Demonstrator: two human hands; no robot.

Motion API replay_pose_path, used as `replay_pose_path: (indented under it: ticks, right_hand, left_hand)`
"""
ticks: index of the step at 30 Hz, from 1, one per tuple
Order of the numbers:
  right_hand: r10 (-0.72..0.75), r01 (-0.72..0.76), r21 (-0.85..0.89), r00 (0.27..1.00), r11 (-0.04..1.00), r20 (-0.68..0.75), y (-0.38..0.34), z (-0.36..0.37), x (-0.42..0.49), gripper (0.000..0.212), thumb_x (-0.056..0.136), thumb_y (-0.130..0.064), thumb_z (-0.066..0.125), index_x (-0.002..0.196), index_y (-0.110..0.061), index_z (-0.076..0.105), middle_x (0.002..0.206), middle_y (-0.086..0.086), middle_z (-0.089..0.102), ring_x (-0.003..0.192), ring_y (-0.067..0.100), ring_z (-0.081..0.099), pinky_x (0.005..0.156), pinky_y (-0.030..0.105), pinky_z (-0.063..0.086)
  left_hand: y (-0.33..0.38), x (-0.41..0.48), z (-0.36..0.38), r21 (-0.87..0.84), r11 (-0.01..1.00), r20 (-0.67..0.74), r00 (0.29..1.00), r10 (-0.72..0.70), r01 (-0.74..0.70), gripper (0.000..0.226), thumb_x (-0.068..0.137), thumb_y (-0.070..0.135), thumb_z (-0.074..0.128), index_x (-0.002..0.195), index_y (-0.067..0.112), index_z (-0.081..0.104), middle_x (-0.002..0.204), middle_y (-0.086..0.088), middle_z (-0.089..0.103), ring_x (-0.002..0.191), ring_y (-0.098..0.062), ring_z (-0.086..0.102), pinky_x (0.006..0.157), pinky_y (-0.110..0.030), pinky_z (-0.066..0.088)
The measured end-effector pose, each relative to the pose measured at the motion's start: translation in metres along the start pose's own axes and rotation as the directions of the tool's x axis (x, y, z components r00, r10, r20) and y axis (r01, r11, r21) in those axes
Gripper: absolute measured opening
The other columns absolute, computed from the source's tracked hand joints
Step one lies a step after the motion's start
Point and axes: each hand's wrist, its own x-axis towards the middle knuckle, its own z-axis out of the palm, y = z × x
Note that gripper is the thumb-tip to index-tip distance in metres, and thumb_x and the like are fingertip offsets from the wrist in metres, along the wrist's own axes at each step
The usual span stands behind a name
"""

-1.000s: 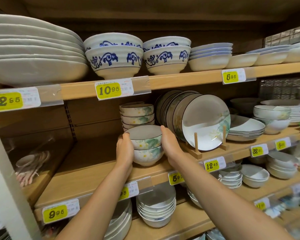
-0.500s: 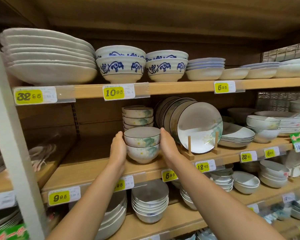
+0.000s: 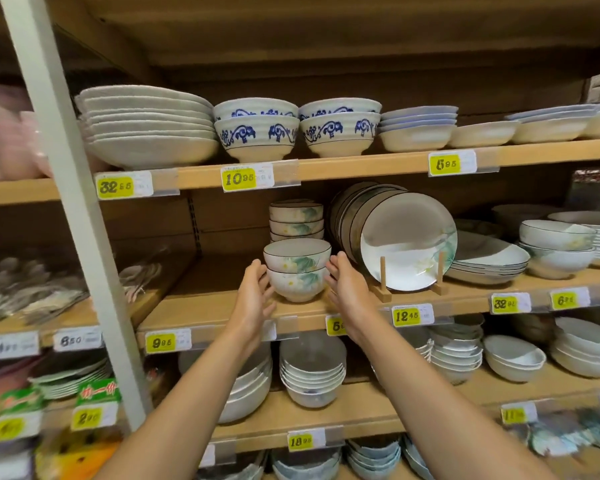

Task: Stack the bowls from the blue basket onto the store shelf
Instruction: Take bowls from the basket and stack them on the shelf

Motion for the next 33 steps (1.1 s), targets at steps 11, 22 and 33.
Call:
replay_pose_path:
  ticks: [11, 22, 33]
  right_hand:
    - [0.014, -0.023, 0.113, 0.997, 0.993, 0.078, 0.004, 0.009, -0.060, 0.043, 0.103, -0.042, 0.029, 0.133, -0.021, 0.052, 0.134, 0.000, 0.059, 0.121, 0.012, 0.055, 0.099, 0.032, 0.042]
    - [0.224, -0.242, 0.039, 0.940, 0.970, 0.256, 0.091, 0.104, -0.165, 0.029, 0.101, -0.024, 0.037, 0.103, -0.015, 0.065, 0.096, 0.006, 0.075, 0.088, 0.017, 0.072, 0.076, 0.026, 0.055]
    - [0.554, -0.535, -0.159, 0.825, 0.830, 0.110, 0.217, 0.244, -0.259, 0.024, 0.098, -0.016, 0.042, 0.103, -0.008, 0.064, 0.088, 0.012, 0.070, 0.082, 0.024, 0.065, 0.080, 0.039, 0.049]
  left_hand:
    - [0.018, -0.089, -0.080, 0.066, 0.993, -0.166, 0.980, 0.112, -0.103, 0.043, 0.103, 0.045, 0.029, 0.119, 0.018, 0.059, 0.121, -0.008, 0.066, 0.108, -0.024, 0.065, 0.086, -0.037, 0.054]
    - [-0.012, -0.174, -0.223, 0.107, 0.993, -0.356, 0.930, 0.090, -0.055, 0.038, 0.103, 0.029, 0.030, 0.103, 0.009, 0.063, 0.080, -0.004, 0.072, 0.071, -0.017, 0.069, 0.065, -0.028, 0.056]
    - [-0.061, -0.212, -0.420, 0.136, 0.971, -0.444, 0.888, -0.116, 0.195, 0.024, 0.096, 0.019, 0.042, 0.095, 0.009, 0.064, 0.083, -0.008, 0.067, 0.064, -0.015, 0.064, 0.059, -0.025, 0.049]
